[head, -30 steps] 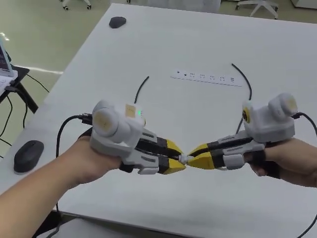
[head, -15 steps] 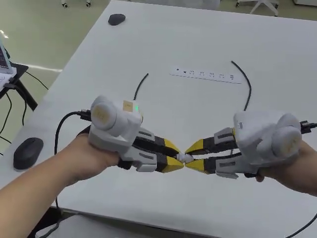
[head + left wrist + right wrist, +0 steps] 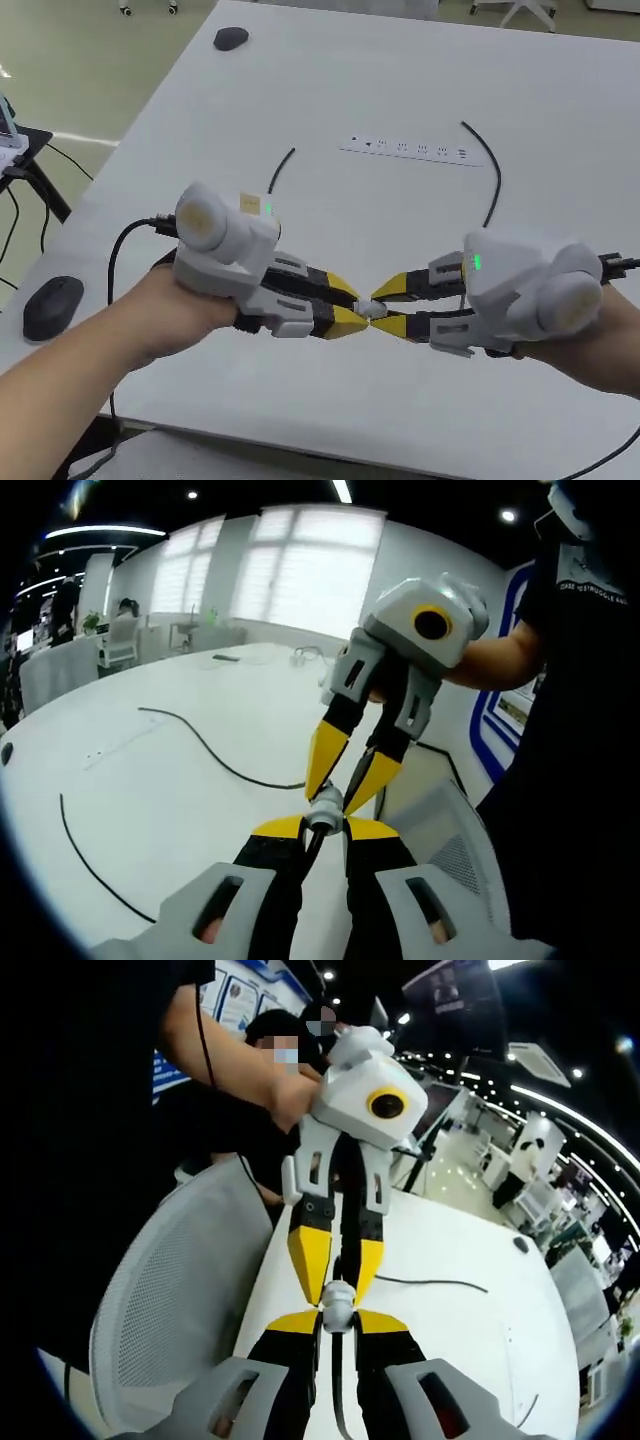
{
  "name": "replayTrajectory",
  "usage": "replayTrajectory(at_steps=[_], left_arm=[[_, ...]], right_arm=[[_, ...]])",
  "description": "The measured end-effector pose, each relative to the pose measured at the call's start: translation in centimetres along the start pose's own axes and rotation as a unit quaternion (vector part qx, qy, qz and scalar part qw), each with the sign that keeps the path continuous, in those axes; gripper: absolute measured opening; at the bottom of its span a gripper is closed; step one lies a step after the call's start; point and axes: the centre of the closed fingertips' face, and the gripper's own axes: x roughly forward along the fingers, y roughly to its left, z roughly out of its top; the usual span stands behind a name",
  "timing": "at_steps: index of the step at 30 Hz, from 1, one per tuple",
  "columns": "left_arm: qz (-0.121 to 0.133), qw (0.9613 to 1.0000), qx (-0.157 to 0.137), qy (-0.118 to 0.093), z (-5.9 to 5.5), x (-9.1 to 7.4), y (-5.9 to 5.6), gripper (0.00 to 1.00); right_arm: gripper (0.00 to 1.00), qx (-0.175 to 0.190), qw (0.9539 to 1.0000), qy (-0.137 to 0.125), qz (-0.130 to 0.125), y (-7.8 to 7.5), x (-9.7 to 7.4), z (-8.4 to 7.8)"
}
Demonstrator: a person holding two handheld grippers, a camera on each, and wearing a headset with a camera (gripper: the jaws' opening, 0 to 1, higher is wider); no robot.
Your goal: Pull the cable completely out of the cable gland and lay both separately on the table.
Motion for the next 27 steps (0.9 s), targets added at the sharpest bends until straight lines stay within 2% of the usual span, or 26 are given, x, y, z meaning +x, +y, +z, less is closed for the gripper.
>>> replayTrajectory(at_steps=[3, 7, 9, 11, 13, 17, 19, 20, 21, 23, 27], left_arm=[[0.002, 1.0000, 0.000, 0.001, 0.0, -0.1, 0.1, 0.14], [0.006, 1.0000, 0.004, -0.004, 0.1, -0.3, 0.3, 0.14], [0.010, 0.9999, 0.005, -0.004, 0.2, -0.4, 0.5, 0.14], [0.014, 0.9999, 0.004, -0.006, 0.4, -0.6, 0.7, 0.14], [0.019, 0.9997, 0.010, -0.007, 0.9, -0.8, 1.0, 0.14], [0.028, 0.9994, 0.018, -0.012, 1.8, -1.1, 1.5, 0.14], [0.031, 0.9992, 0.020, -0.013, 2.2, -1.2, 1.7, 0.14], [0.033, 0.9991, 0.024, -0.013, 2.3, -1.2, 1.7, 0.14], [0.034, 0.9990, 0.026, -0.015, 2.6, -1.2, 1.8, 0.14], [0.034, 0.9989, 0.026, -0.017, 2.8, -1.1, 1.8, 0.14], [0.036, 0.9988, 0.028, -0.018, 3.0, -1.0, 1.9, 0.14]], right_arm=[[0.13, 0.019, 0.9997, 0.004, -0.013, -0.4, -0.2, -0.3], [0.17, 0.038, 0.9987, -0.012, -0.033, -0.8, -1.3, 0.1], [0.19, 0.066, 0.9963, -0.018, -0.052, -1.3, -1.9, 0.0], [0.19, 0.095, 0.9914, -0.031, -0.085, -2.4, -2.7, -0.1], [0.23, 0.118, 0.9877, -0.033, -0.097, -2.7, -3.5, -0.3], [0.24, 0.128, 0.9821, -0.008, -0.138, -3.7, -4.3, -1.4], [0.22, 0.139, 0.9767, 0.011, -0.164, -4.1, -4.3, -2.3], [0.22, 0.136, 0.9781, 0.004, -0.157, -3.7, -3.9, -2.0], [0.21, 0.137, 0.9776, 0.002, -0.160, -3.5, -3.5, -1.9], [0.19, 0.126, 0.9743, 0.024, -0.185, -3.7, -3.4, -2.4], [0.13, 0.127, 0.9715, 0.023, -0.199, -3.9, -3.0, -2.0]])
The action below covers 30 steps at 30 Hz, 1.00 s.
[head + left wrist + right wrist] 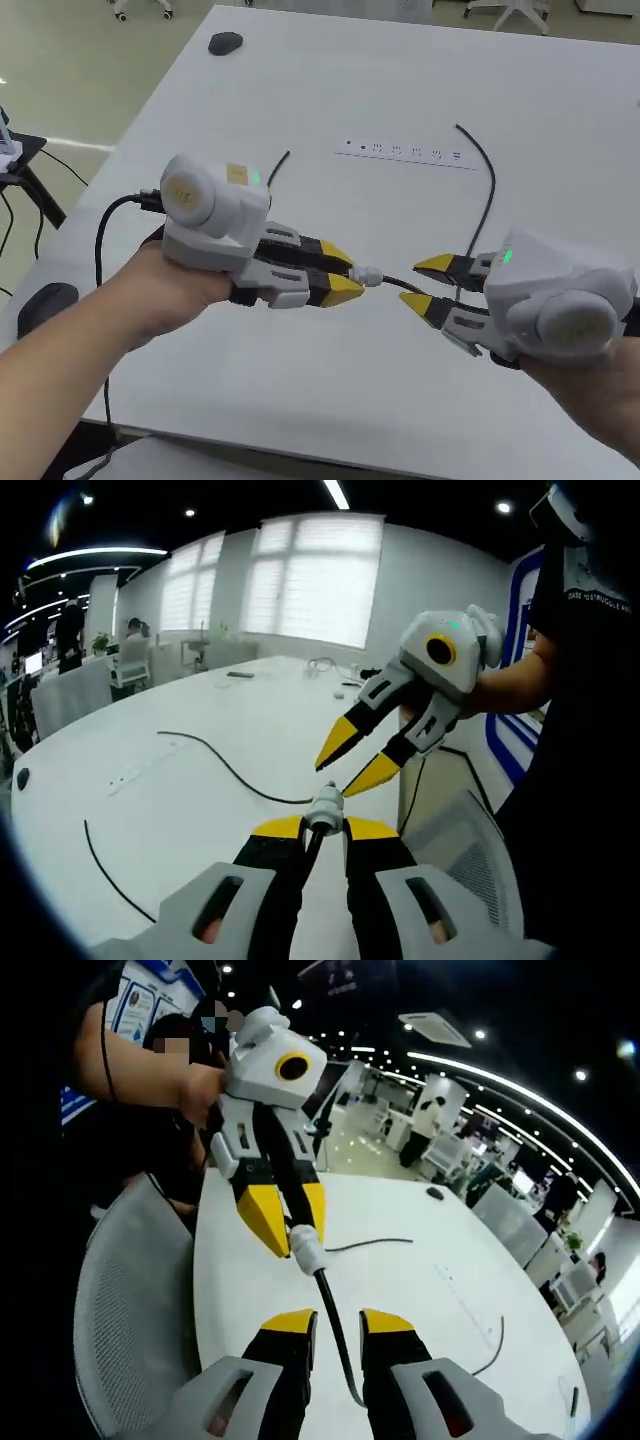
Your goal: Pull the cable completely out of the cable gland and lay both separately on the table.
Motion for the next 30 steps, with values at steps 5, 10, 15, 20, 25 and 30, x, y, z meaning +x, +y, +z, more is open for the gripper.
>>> replayTrajectory(at_steps=[5, 10, 15, 20, 25, 30], left_arm=[[0.000, 1.0000, -0.001, 0.002, 0.2, 0.1, 0.3, 0.14], [-0.003, 1.0000, -0.002, 0.004, 0.1, 0.3, 0.5, 0.14], [-0.006, 1.0000, 0.001, 0.008, 0.1, 0.6, 0.5, 0.14], [-0.005, 0.9999, 0.002, 0.010, 0.0, 0.8, 0.5, 0.14], [-0.005, 1.0000, -0.001, 0.008, -0.1, 0.7, 0.6, 0.14], [-0.004, 1.0000, -0.004, 0.006, -0.3, 0.7, 0.8, 0.14]], right_arm=[[0.11, -0.010, 0.9999, 0.000, -0.008, -0.1, 0.4, 0.4], [0.05, -0.024, 0.9997, -0.004, -0.006, -0.1, 0.6, 0.9], [0.04, -0.038, 0.9993, -0.004, -0.001, 0.3, 1.0, 1.2], [0.01, -0.036, 0.9994, -0.001, 0.000, 0.4, 1.1, 1.0], [0.01, -0.013, 0.9999, -0.008, 0.001, 0.3, 1.1, 1.0], [0.01, -0.006, 1.0000, -0.004, -0.002, 0.2, 1.2, 0.8]])
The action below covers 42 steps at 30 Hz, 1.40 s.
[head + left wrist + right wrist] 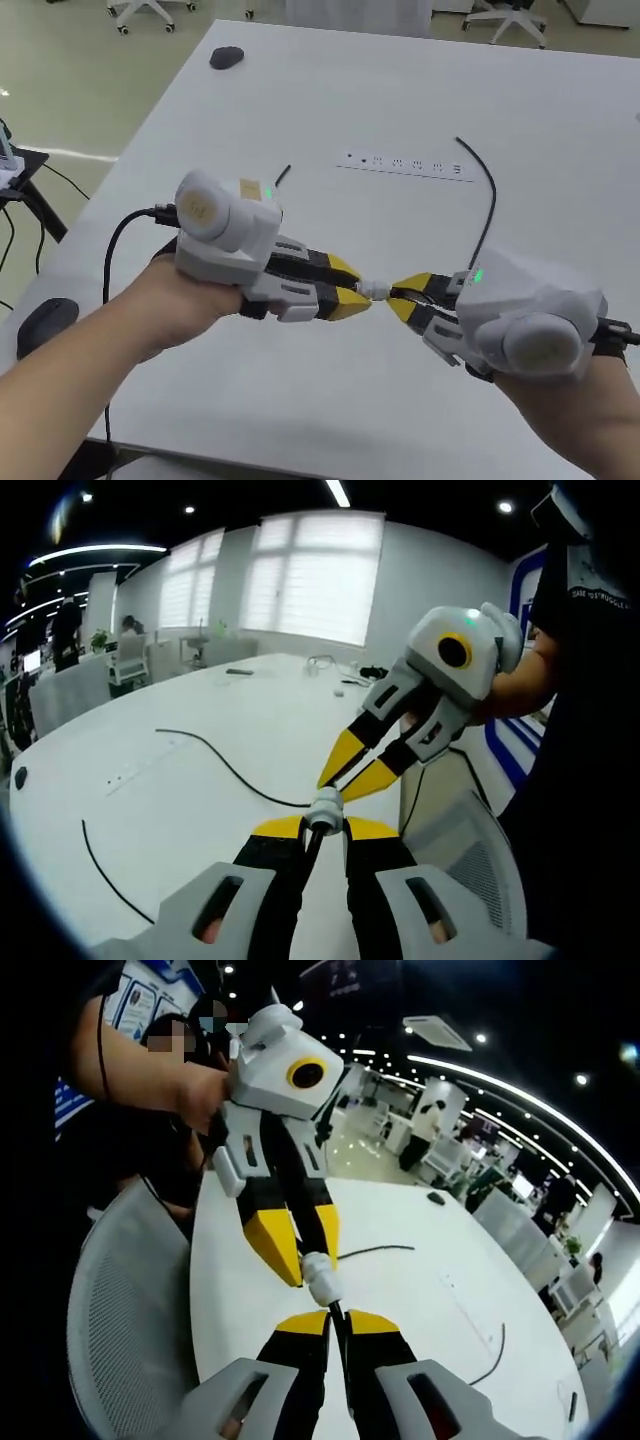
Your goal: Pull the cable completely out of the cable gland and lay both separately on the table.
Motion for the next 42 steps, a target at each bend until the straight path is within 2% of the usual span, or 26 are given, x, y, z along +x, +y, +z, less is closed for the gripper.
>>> replayTrajectory(at_steps=[10, 14, 19, 22, 24, 27, 29, 35, 41, 42], left_arm=[[0.005, 1.0000, -0.003, -0.003, -0.1, -0.2, 0.2, 0.14], [0.007, 0.9999, 0.003, -0.007, 0.2, -0.3, 0.1, 0.14], [0.011, 0.9999, 0.003, -0.009, 0.3, -0.3, 0.3, 0.14], [0.012, 0.9999, 0.004, -0.010, 0.3, -0.4, 0.3, 0.14], [0.013, 0.9998, 0.001, -0.013, 0.4, -0.4, 0.3, 0.14], [0.015, 0.9997, -0.005, -0.020, 0.5, -0.5, 0.4, 0.14], [0.016, 0.9996, -0.008, -0.024, 0.7, -0.5, 0.4, 0.14], [0.018, 0.9994, -0.010, -0.029, 0.9, -0.4, 0.1, 0.14], [0.019, 0.9992, -0.012, -0.032, 0.6, -0.3, -0.2, 0.14], [0.018, 0.9991, -0.015, -0.034, 0.6, -0.2, -0.3, 0.14]], right_arm=[[0.00, 0.024, 0.9996, 0.001, -0.012, -0.5, -0.2, -1.0], [0.00, 0.049, 0.9985, -0.014, -0.019, -0.8, -0.4, -1.0], [0.00, 0.079, 0.9963, -0.009, -0.031, -1.3, -0.5, -1.9], [0.00, 0.096, 0.9945, 0.005, -0.042, -1.7, -0.6, -2.9], [0.00, 0.126, 0.9910, 0.006, -0.045, -2.0, -0.7, -3.5], [0.00, 0.143, 0.9880, 0.014, -0.057, -2.7, -0.9, -4.4], [0.00, 0.167, 0.9837, 0.017, -0.063, -3.0, -0.9, -5.1], [0.00, 0.197, 0.9769, 0.030, -0.076, -3.3, -1.0, -6.8], [0.00, 0.255, 0.9615, 0.050, -0.090, -3.4, -1.0, -9.5], [0.00, 0.276, 0.9549, 0.056, -0.093, -3.3, -1.1, -10.2]])
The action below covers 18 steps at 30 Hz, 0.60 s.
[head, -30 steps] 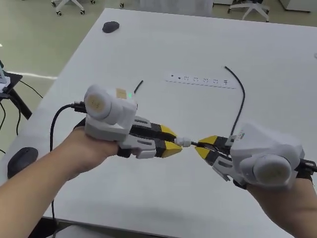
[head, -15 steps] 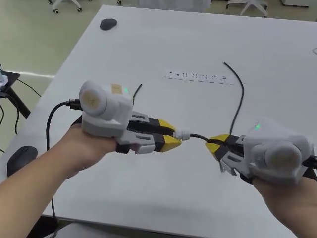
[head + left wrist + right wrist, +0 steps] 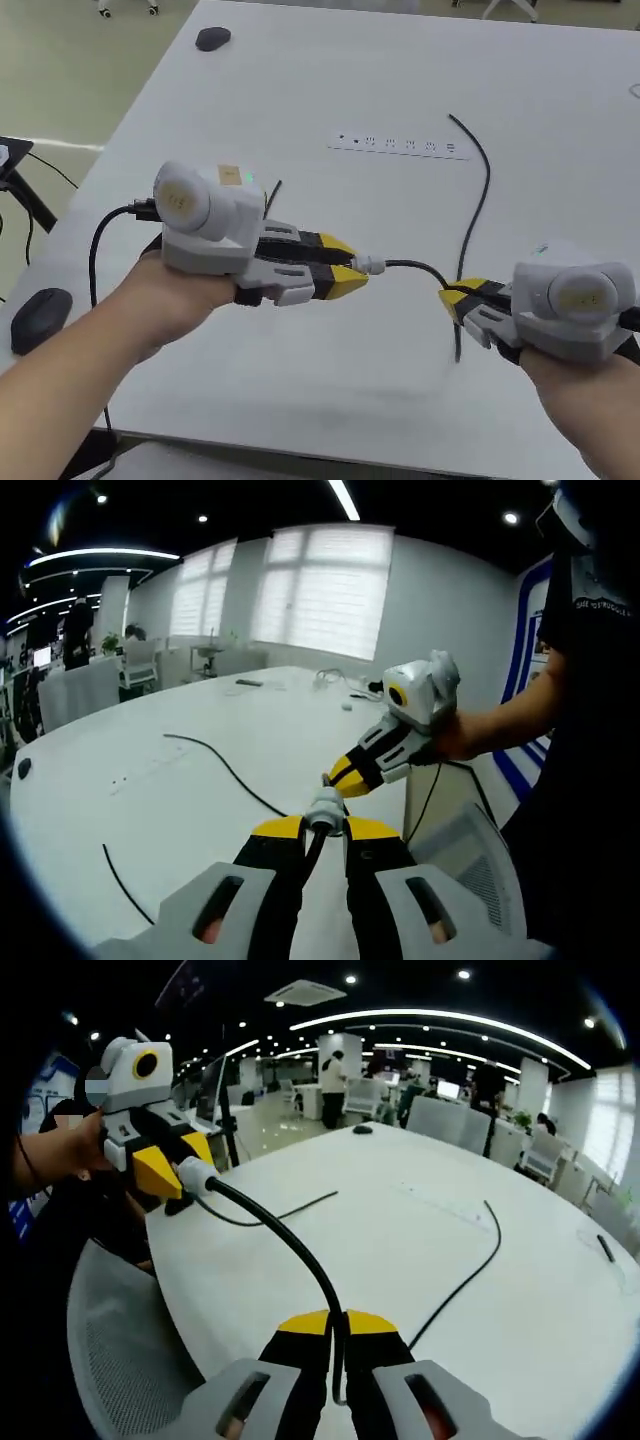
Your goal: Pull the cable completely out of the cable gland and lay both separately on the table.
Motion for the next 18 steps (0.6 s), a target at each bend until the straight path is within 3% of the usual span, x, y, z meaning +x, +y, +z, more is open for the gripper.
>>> replayTrajectory(at_steps=[5, 18], left_arm=[[-0.001, 1.0000, 0.001, 0.008, -0.5, 0.3, -0.3, 0.14], [0.018, 0.9998, -0.008, 0.008, -0.5, -0.8, 0.9, 0.14]], right_arm=[[0.00, 0.014, 0.9999, 0.005, -0.002, -0.3, 0.0, -0.6], [0.01, -0.015, 0.9997, -0.005, 0.017, 0.8, -1.2, 0.6]])
